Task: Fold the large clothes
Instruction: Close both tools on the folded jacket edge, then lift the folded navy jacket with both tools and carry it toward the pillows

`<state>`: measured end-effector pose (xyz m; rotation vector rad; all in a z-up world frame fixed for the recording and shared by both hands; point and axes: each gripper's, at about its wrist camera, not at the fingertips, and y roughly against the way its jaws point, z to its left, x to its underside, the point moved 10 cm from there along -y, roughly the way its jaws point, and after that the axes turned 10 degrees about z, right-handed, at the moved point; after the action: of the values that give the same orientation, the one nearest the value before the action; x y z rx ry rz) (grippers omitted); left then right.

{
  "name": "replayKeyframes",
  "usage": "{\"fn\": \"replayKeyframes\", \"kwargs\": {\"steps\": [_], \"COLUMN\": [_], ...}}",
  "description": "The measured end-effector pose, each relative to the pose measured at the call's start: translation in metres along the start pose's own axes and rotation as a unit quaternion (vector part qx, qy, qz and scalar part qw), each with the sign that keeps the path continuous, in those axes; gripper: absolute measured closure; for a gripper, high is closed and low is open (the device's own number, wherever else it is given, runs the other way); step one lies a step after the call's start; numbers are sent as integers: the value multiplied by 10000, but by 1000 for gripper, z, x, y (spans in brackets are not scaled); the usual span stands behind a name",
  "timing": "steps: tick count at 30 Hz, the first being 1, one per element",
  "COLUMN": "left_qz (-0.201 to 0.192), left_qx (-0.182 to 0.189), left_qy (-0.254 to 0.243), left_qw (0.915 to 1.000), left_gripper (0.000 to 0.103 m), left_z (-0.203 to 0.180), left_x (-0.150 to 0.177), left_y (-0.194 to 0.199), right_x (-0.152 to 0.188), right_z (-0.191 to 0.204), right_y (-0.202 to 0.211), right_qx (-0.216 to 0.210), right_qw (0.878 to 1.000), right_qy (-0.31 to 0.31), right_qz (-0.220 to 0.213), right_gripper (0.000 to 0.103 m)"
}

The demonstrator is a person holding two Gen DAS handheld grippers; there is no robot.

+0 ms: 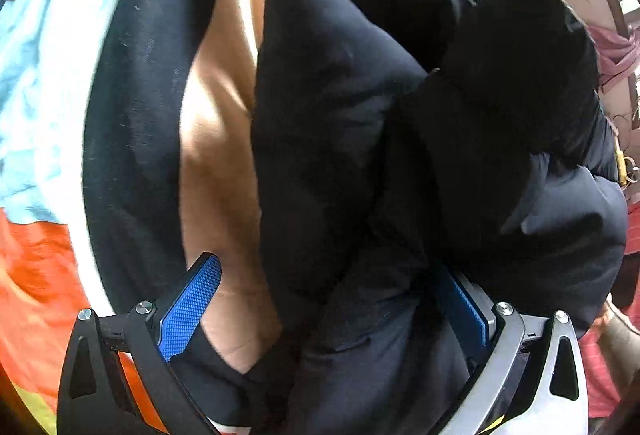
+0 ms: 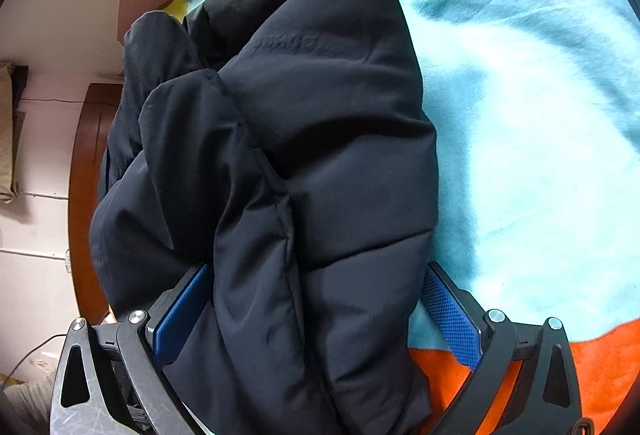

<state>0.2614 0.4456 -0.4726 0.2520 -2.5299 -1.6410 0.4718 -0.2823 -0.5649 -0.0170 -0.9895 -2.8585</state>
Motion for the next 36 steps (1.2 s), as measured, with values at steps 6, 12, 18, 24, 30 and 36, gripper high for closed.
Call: {"fn": "replayKeyframes", "kwargs": {"steps": [6,12,18,24,30,36], "left_qz": [-180,-233,-516,-556,-502,-508], "left_qx": [274,206,-86,-141,-334,-374], "left_qy": [-384,-729,-959,-1004,-1019,-1040], "left_qw": [9987,9969,9940,9933,9930,9926], "left_gripper": [45,74,87,90,90,90], "left_z": [-16,-16,-10,-11,-9,-25], "left_x": [0,8,23,32,22,31], "left_y": [2,11,33,47,42,35], "right_x": [-2,4,11,17,15,14], "right_z": [6,23,38,49,49,53], "right_y": [-4,3,20,30,25,23], "right_qx": [-62,-48,46,84,273,247], "right_qw": [9998,9980,9945,9922,9923,9924], "right_qy": [165,629,1039,1215,1206,1197], "right_qz": [-37,-11,-160,-260,-113,-145], "right_gripper": [3,54,80,86,86,86]}}
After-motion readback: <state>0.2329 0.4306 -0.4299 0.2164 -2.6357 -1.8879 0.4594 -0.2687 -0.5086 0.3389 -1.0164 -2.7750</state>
